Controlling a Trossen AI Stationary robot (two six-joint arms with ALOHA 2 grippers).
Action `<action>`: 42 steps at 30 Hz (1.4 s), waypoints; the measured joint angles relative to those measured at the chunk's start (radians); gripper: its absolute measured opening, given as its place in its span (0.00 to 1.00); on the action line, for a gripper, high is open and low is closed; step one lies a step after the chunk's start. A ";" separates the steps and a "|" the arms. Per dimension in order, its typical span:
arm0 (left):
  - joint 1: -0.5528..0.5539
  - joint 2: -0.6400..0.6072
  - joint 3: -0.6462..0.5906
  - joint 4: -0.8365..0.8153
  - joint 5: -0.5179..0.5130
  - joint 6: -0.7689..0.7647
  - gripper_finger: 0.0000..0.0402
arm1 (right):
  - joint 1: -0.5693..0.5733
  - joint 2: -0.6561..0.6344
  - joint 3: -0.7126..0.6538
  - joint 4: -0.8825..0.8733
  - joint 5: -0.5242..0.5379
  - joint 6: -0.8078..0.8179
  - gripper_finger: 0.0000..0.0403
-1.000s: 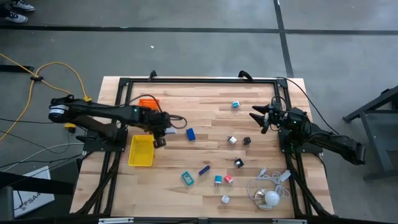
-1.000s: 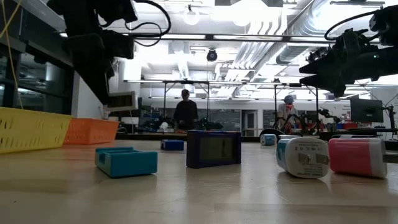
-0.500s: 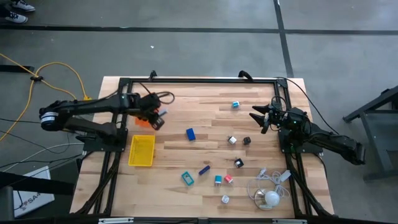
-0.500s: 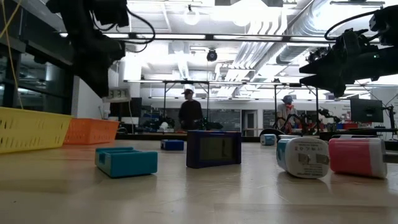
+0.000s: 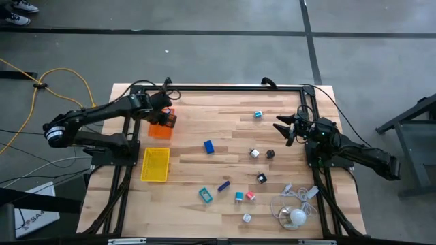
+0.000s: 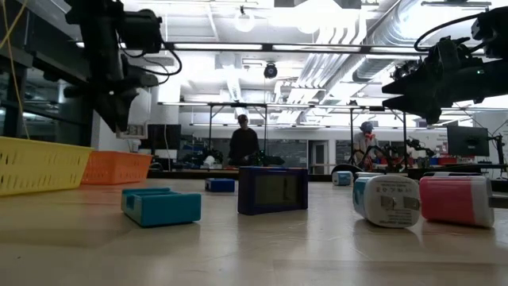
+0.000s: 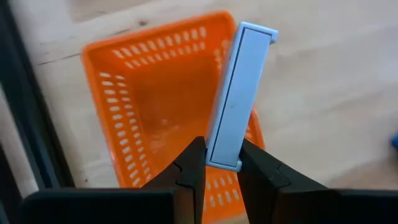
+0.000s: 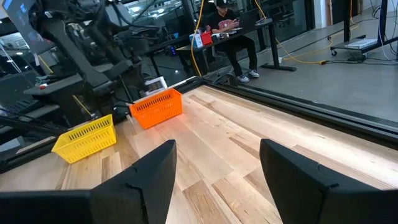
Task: Pick & Place Office items
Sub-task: Put the white timer into the orange basket
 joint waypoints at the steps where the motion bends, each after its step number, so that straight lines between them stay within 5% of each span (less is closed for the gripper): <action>1: 0.000 0.006 0.000 0.002 -0.011 -0.025 0.17 | 0.000 0.000 0.000 0.000 0.000 0.000 0.54; 15: -0.076 0.174 0.000 0.015 -0.128 -0.274 0.17 | 0.000 0.000 0.000 0.000 0.000 0.000 0.54; 42: -0.055 0.187 -0.169 0.262 -0.111 -0.246 0.17 | 0.000 0.000 0.000 0.000 0.000 0.000 0.54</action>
